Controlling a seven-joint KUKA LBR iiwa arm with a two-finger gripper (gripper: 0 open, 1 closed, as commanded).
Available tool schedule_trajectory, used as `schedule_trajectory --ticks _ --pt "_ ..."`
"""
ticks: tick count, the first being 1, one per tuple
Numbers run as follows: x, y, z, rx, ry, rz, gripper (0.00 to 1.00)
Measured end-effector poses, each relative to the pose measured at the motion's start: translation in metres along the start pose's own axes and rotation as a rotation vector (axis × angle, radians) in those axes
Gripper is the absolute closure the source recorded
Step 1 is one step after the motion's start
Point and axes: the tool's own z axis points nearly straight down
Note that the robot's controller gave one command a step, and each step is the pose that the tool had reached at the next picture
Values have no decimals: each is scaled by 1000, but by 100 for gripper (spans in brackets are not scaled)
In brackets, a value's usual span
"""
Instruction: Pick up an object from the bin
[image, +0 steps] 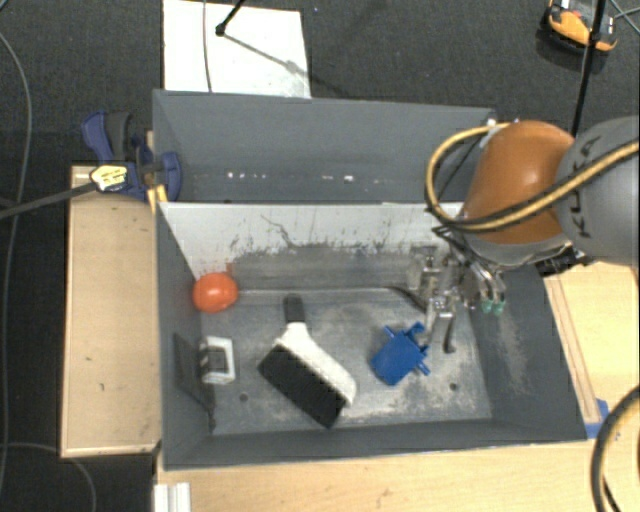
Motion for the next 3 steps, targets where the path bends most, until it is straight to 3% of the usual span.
schedule_trajectory --ticks 1,2,3 --pt "-2 0 -5 0 -8 -1 0" --pt "11 -17 48 1 -10 -60 0" --pt "37 -13 69 4 -10 47 0"
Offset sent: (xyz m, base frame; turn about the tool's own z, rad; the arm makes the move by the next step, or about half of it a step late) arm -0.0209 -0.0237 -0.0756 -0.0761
